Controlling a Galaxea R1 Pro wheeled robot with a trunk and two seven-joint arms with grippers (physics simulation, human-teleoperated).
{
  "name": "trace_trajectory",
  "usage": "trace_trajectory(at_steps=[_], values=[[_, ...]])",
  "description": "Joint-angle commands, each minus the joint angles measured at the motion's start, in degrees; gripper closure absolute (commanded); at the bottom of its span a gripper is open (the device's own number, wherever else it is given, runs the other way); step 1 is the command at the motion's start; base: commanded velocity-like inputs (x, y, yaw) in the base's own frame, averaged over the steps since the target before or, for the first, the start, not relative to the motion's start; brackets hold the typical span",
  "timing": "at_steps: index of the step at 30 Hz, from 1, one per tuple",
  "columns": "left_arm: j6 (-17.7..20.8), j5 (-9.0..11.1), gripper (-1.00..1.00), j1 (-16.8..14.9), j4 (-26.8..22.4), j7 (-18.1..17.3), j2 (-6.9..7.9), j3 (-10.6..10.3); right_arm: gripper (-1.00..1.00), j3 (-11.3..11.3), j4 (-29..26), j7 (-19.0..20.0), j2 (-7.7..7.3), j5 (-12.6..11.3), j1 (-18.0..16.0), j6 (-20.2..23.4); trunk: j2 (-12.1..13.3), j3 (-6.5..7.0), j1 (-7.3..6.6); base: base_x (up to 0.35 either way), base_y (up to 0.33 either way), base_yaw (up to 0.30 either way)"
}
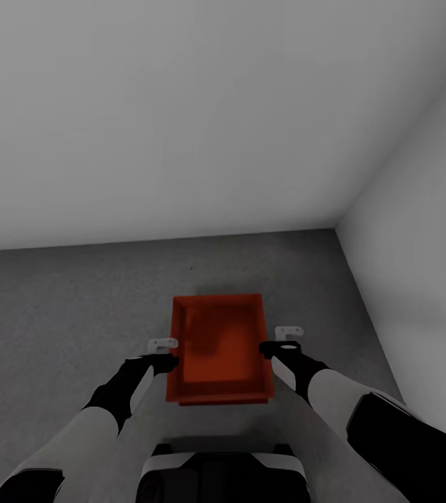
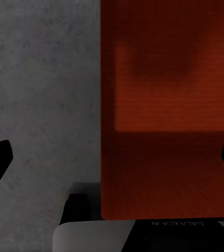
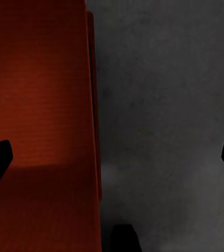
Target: Move the two storage containers from the living room to the garage. In the garage, place one container on the floor and stack the other container on top of it (either order is fine).
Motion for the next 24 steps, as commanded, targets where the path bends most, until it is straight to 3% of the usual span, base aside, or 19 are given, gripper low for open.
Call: trace_trajectory(at_steps=[1,24], values=[[0.3,0.3,-1.00,0.0,-0.1,0.2,-0.02,0.1,-1.00,0.5,-0.1,-0.4,-0.02,-0.2,0.0,0.4,-0.1,0.03,0.03,0.000,0.000,0.000],[0.3,0.3,-1.00,0.0,0.0,0.3,0.03,0.1,-1.00,0.5,-0.1,-0.4,-0.01,-0.2,0.0,0.4,-0.1,2.09,0.03,0.000,0.000,0.000]])
